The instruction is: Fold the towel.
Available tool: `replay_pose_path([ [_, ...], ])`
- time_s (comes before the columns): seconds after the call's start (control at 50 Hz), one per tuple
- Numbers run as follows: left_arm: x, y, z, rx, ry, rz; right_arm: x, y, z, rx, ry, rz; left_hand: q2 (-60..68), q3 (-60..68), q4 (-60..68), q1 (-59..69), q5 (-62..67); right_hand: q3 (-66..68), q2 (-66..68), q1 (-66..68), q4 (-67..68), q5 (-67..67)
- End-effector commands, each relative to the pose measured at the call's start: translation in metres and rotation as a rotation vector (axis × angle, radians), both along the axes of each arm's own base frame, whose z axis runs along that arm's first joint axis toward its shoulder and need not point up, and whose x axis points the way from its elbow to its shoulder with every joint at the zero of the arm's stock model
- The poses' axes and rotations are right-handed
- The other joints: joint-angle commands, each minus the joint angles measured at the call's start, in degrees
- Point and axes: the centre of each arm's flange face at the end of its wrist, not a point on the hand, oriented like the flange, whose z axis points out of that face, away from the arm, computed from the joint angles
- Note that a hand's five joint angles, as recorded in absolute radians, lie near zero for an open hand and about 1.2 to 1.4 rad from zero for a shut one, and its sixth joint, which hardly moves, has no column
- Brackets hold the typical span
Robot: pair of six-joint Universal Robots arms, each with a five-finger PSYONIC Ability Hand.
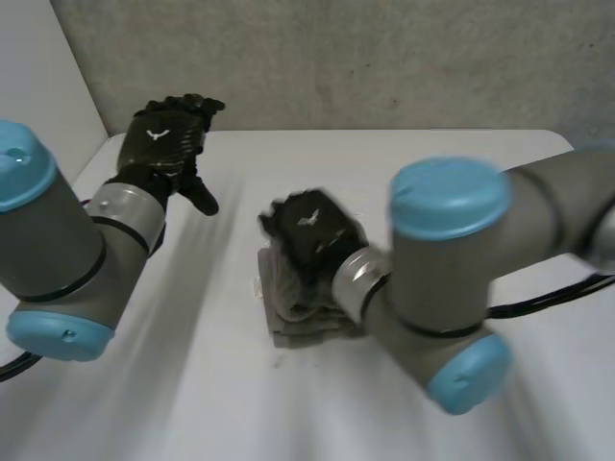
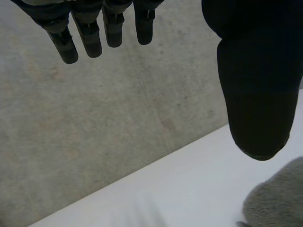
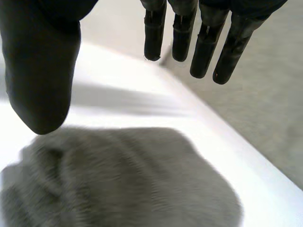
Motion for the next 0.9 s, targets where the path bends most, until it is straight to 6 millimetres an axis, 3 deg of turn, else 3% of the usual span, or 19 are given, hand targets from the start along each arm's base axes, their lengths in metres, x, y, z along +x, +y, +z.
replay_pose_path([
  [0.02,-0.024,0.005,-0.013,0.061,0.007,-0.054,-0.043,-0.030,0.018,0.084,-0.122,-0.157,1.0,0.9,0.9,0.5,-1.3,-4.3,-4.9,-4.1,-3.4,-1.2],
  [0.06,-0.031,0.007,-0.017,0.083,0.020,-0.067,-0.059,-0.045,0.014,0.104,-0.120,-0.223,1.0,0.9,0.9,0.5,-1.3,-4.5,-5.1,-4.3,-3.6,-1.4],
  [0.12,-0.047,0.010,-0.032,0.141,0.035,-0.097,-0.066,-0.056,0.007,0.116,-0.110,-0.254,1.3,1.2,1.2,0.8,-0.9,-6.2,-6.7,-5.9,-5.3,-3.1],
  [0.16,-0.062,0.018,-0.052,0.208,0.024,-0.132,-0.067,-0.060,0.002,0.125,-0.104,-0.262,1.3,1.2,1.2,0.8,-0.9,-7.7,-8.3,-7.4,-6.8,-4.6],
  [0.24,-0.069,0.020,-0.073,0.281,-0.003,-0.135,-0.067,-0.070,-0.013,0.154,-0.079,-0.271,1.8,1.7,1.7,1.3,-0.4,-11.5,-12.1,-11.2,-10.6,-8.4],
  [0.32,-0.062,0.021,-0.107,0.403,-0.045,-0.059,-0.060,-0.076,-0.038,0.234,-0.027,-0.230,1.8,1.7,1.7,1.3,-0.4,-11.5,-12.1,-11.2,-10.6,-8.4],
  [0.48,-0.055,0.030,-0.142,0.512,-0.091,-0.031,-0.052,-0.082,-0.079,0.294,0.065,-0.187,1.2,1.0,1.0,0.6,-1.1,-11.5,-12.1,-11.2,-10.6,-8.4],
  [0.62,-0.053,0.031,-0.142,0.510,-0.093,-0.028,-0.051,-0.082,-0.086,0.258,0.118,-0.159,0.8,0.7,0.7,0.3,-1.4,-11.5,-12.1,-11.2,-10.6,-8.4],
  [0.7,-0.056,0.027,-0.108,0.446,-0.038,-0.039,-0.050,-0.081,-0.065,0.222,0.085,-0.158,0.6,0.5,0.5,0.1,-1.7,-11.5,-12.1,-11.2,-10.6,-8.4],
  [0.72,-0.056,0.027,-0.108,0.446,-0.037,-0.039,-0.050,-0.081,-0.064,0.222,0.085,-0.158,0.6,0.5,0.5,0.1,-1.7,-11.5,-12.1,-11.2,-10.6,-8.4],
  [0.74,-0.056,0.027,-0.093,0.414,-0.014,-0.044,-0.051,-0.080,-0.046,0.185,0.058,-0.159,0.6,0.5,0.5,0.1,-1.7,-11.5,-12.1,-11.2,-10.6,-8.4],
  [0.76,-0.056,0.027,-0.092,0.413,-0.014,-0.044,-0.053,-0.079,-0.024,0.140,0.027,-0.164,0.6,0.5,0.5,0.1,-1.7,-11.5,-12.1,-11.2,-10.6,-8.4],
  [0.78,-0.055,0.026,-0.076,0.378,0.005,-0.046,-0.053,-0.079,-0.024,0.139,0.026,-0.164,0.6,0.5,0.5,0.1,-1.7,-11.5,-12.1,-11.2,-10.6,-8.4],
  [0.8,-0.052,0.025,-0.057,0.338,0.028,-0.047,-0.056,-0.078,-0.002,0.089,-0.007,-0.174,0.6,0.5,0.5,0.1,-1.7,-11.5,-12.1,-11.2,-10.6,-8.4],
  [0.82,-0.052,0.025,-0.057,0.338,0.028,-0.047,-0.059,-0.077,0.019,0.040,-0.042,-0.185,0.6,0.5,0.5,0.1,-1.7,-11.5,-12.1,-11.2,-10.6,-8.4],
  [0.84,-0.050,0.027,-0.036,0.298,0.056,-0.050,-0.059,-0.077,0.020,0.039,-0.042,-0.185,0.6,0.5,0.5,0.1,-1.7,-11.5,-12.1,-11.2,-10.6,-8.4],
  [0.86,-0.050,0.027,-0.036,0.297,0.056,-0.050,-0.064,-0.076,0.040,-0.001,-0.078,-0.208,0.6,0.5,0.5,0.1,-1.7,-11.5,-12.1,-11.2,-10.6,-8.4],
  [0.88,-0.047,0.029,-0.016,0.263,0.078,-0.051,-0.064,-0.076,0.040,-0.001,-0.078,-0.208,0.6,0.5,0.5,0.1,-1.7,-11.5,-12.1,-11.2,-10.6,-8.4],
  [0.9,-0.047,0.029,-0.016,0.262,0.078,-0.051,-0.075,-0.079,0.062,-0.041,-0.123,-0.264,0.6,0.5,0.5,0.1,-1.7,-11.5,-12.1,-11.2,-10.6,-8.4],
])
